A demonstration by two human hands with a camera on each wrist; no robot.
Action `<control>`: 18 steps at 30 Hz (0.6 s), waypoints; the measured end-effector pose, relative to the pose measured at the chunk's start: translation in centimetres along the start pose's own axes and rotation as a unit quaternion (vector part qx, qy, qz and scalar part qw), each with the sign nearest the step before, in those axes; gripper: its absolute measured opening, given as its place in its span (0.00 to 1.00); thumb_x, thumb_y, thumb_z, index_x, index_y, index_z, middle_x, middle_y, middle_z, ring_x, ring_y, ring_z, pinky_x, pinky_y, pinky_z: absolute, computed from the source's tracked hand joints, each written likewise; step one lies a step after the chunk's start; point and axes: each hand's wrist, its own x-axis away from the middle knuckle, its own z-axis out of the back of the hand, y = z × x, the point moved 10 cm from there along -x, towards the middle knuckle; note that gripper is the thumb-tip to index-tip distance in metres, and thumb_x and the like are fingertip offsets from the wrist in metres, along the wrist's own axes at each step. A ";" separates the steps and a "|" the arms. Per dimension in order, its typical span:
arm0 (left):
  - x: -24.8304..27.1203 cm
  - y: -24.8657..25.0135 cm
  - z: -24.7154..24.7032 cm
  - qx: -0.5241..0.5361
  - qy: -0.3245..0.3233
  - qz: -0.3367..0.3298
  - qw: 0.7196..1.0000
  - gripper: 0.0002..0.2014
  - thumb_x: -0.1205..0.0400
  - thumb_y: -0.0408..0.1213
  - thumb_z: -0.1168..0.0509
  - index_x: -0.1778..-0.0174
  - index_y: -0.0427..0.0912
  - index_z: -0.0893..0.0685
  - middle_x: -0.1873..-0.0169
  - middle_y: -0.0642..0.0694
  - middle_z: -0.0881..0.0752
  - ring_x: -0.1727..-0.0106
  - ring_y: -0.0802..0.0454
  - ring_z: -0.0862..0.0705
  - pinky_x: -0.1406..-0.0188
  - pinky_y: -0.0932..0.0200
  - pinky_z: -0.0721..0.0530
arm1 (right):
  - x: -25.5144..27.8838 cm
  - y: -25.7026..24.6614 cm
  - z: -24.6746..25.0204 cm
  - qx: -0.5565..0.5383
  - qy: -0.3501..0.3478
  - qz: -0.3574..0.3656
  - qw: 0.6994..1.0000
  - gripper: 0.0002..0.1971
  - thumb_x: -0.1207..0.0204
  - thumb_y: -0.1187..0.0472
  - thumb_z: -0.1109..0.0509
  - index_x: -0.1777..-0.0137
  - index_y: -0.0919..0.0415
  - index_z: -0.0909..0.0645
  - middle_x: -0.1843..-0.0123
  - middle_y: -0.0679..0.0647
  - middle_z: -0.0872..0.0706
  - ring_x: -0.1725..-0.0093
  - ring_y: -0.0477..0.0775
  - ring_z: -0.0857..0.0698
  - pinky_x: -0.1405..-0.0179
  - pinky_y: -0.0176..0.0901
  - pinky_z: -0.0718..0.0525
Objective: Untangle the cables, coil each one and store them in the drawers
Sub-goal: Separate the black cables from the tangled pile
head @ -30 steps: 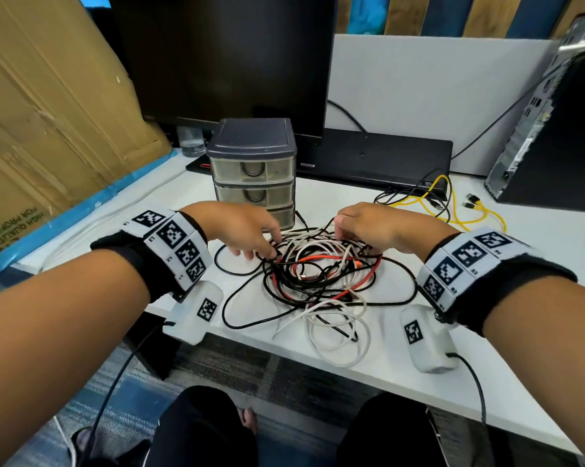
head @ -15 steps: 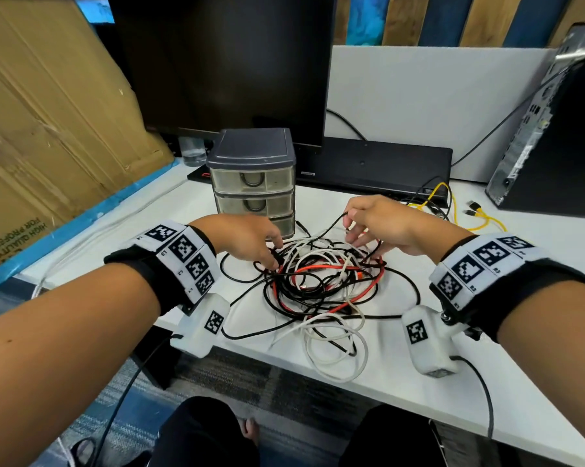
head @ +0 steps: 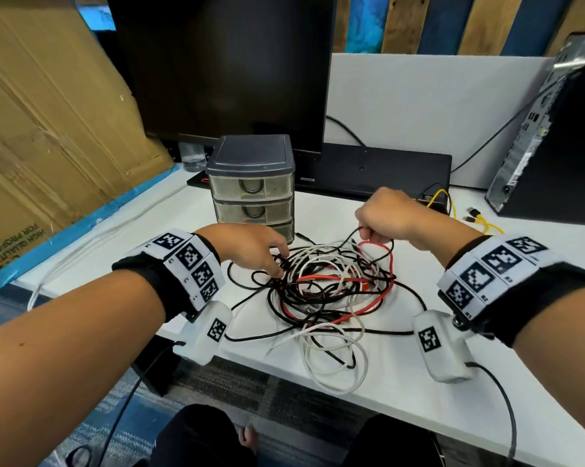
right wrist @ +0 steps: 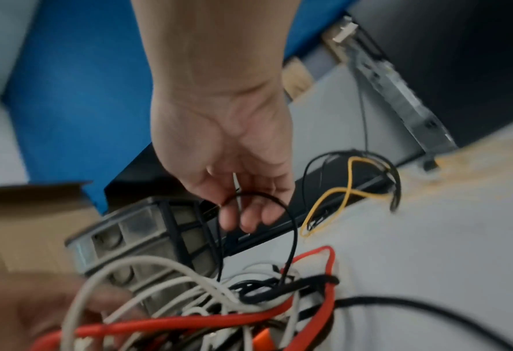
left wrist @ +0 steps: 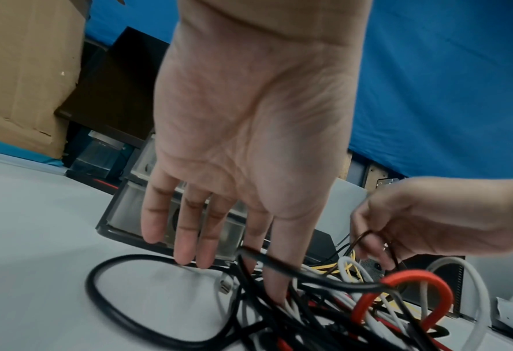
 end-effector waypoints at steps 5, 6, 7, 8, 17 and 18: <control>-0.2 0.6 -0.3 -0.004 -0.007 0.007 1.000 0.26 0.16 0.52 0.29 0.22 0.57 0.22 0.45 0.54 0.25 0.41 0.50 0.21 0.40 0.54 0.20 | -0.8 -4.2 0.6 0.103 0.022 0.086 0.991 0.17 0.13 0.64 0.42 0.35 0.67 0.14 0.34 0.63 0.14 0.34 0.65 0.17 0.40 0.47 0.21; -0.2 0.6 -0.4 -0.003 -0.010 0.010 1.000 0.26 0.17 0.52 0.28 0.22 0.58 0.22 0.44 0.52 0.22 0.41 0.48 0.17 0.40 0.51 0.16 | -1.1 -5.4 0.3 0.109 0.017 0.117 0.987 0.17 0.12 0.63 0.42 0.34 0.64 0.13 0.32 0.60 0.14 0.32 0.62 0.18 0.39 0.44 0.22; -0.1 0.6 -0.3 -0.004 -0.013 0.012 1.000 0.26 0.17 0.52 0.28 0.22 0.58 0.21 0.42 0.51 0.20 0.42 0.45 0.14 0.41 0.48 0.12 | -1.5 -6.4 -0.6 0.122 -0.010 0.143 0.982 0.17 0.11 0.62 0.43 0.33 0.60 0.13 0.30 0.57 0.15 0.30 0.60 0.20 0.38 0.42 0.24; 0.0 0.6 -0.2 -0.006 -0.016 0.013 1.000 0.26 0.17 0.51 0.28 0.22 0.58 0.21 0.43 0.50 0.19 0.43 0.42 0.12 0.44 0.48 0.10 | -1.9 -7.0 -2.1 0.156 -0.055 0.162 0.973 0.17 0.10 0.61 0.43 0.32 0.56 0.14 0.27 0.54 0.17 0.28 0.58 0.21 0.36 0.42 0.26; 0.5 1.0 -0.9 -0.003 -0.059 -0.004 0.998 0.30 0.14 0.45 0.29 0.16 0.57 0.28 0.21 0.47 0.29 0.24 0.41 0.24 0.32 0.37 0.15 | -6.6 -7.1 -9.7 0.330 -0.155 0.143 0.920 0.10 0.15 0.65 0.35 0.38 0.61 0.15 0.44 0.53 0.14 0.44 0.58 0.16 0.42 0.47 0.18; 0.4 0.9 -1.0 -0.005 -0.060 -0.005 0.998 0.30 0.15 0.45 0.29 0.15 0.57 0.28 0.19 0.48 0.29 0.23 0.40 0.25 0.31 0.37 0.15 | -7.1 -7.0 -9.6 0.345 -0.126 0.137 0.920 0.06 0.16 0.64 0.34 0.45 0.62 0.16 0.52 0.54 0.14 0.49 0.60 0.16 0.45 0.49 0.15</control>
